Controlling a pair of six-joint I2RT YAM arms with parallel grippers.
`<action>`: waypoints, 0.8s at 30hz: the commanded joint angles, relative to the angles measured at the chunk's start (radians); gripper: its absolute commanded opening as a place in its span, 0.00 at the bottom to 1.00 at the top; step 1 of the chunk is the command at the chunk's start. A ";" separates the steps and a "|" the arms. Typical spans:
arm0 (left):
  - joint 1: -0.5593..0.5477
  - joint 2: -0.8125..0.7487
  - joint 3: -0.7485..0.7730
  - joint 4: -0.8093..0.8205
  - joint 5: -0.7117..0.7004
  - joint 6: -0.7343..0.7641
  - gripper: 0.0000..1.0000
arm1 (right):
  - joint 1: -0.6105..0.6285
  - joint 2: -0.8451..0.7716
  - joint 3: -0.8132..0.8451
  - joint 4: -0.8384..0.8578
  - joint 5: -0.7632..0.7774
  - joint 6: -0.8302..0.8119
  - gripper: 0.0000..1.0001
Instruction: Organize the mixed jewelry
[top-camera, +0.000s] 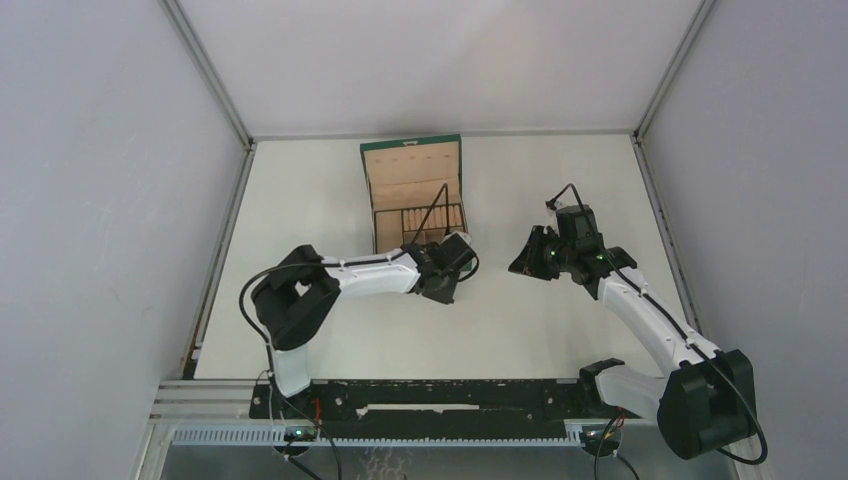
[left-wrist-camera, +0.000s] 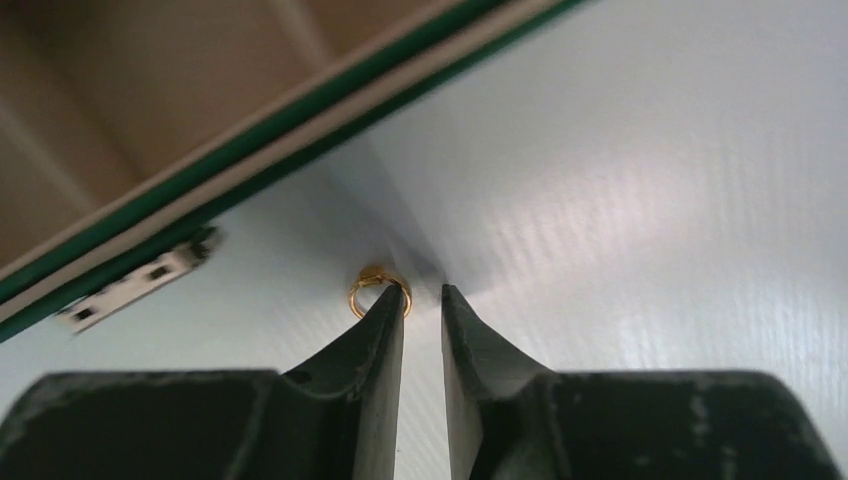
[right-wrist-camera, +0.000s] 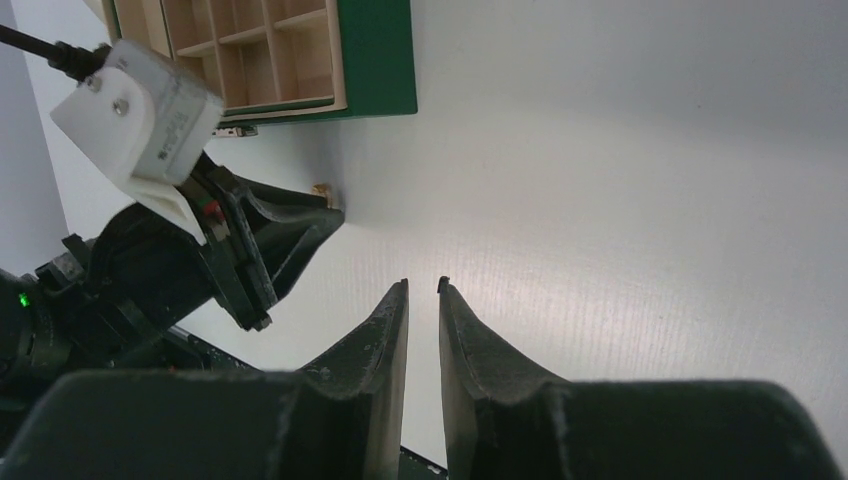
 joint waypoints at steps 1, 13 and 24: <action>-0.035 0.010 -0.009 0.075 0.150 0.162 0.24 | -0.003 -0.017 0.007 0.003 0.004 -0.015 0.25; -0.060 -0.084 0.013 0.045 0.073 0.126 0.25 | -0.003 -0.018 0.006 0.004 0.009 -0.007 0.25; -0.064 -0.065 0.109 -0.094 -0.072 -0.146 0.27 | -0.004 -0.015 0.008 -0.011 -0.010 -0.022 0.25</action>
